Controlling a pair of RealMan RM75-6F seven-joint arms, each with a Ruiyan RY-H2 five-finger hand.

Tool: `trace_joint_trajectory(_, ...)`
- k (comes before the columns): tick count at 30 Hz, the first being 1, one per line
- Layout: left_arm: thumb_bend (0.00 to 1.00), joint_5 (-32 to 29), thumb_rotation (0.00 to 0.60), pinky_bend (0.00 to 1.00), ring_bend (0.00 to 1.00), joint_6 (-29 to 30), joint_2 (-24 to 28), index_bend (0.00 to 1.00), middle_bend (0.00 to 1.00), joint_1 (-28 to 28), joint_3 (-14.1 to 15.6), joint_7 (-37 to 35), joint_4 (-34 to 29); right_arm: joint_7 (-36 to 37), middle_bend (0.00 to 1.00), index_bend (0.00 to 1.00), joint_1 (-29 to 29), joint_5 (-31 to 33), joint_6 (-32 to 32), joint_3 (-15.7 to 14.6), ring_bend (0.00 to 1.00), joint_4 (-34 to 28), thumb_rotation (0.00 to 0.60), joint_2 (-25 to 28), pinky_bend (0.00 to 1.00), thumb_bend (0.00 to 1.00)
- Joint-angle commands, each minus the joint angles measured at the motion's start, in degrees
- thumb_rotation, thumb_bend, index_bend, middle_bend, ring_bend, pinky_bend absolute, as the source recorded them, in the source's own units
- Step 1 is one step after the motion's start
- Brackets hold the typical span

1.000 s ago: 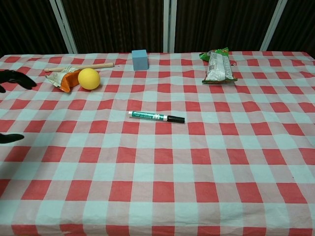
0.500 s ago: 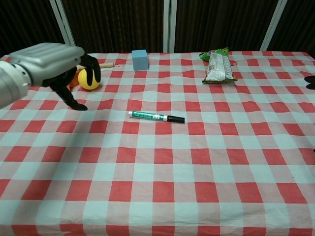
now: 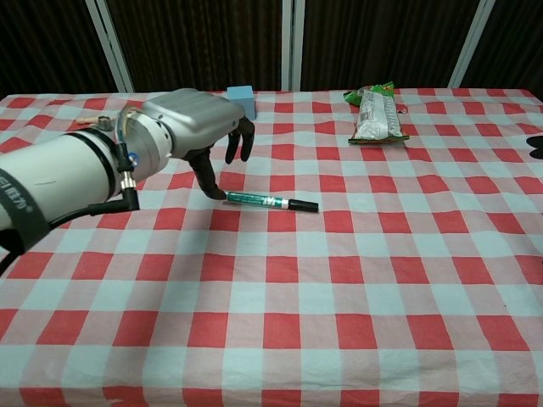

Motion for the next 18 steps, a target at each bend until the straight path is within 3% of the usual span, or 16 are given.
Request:
trace_joint_trajectory(1,0.16,-1.5,0.6,0.82,0.94,-0.6,-1.4,0.42,0.43,-2.1,0.3,0.3,2.1,-0.2,0.11,0.02,0.2,-0.1,0.1,0.1,0.0,-0.4,0.6,0.1,0.0,0.03)
trace_joint_trajectory(18,0.22,-13.9,0.6,0.83,0.96,-2.1,-6.0,0.42,0.44,-10.1,1.2,2.9,11.1,-0.1,0.11,0.02,0.8,0.4,-0.6,0.1,0.0,-0.7,0.6,0.3,0.0,0.03)
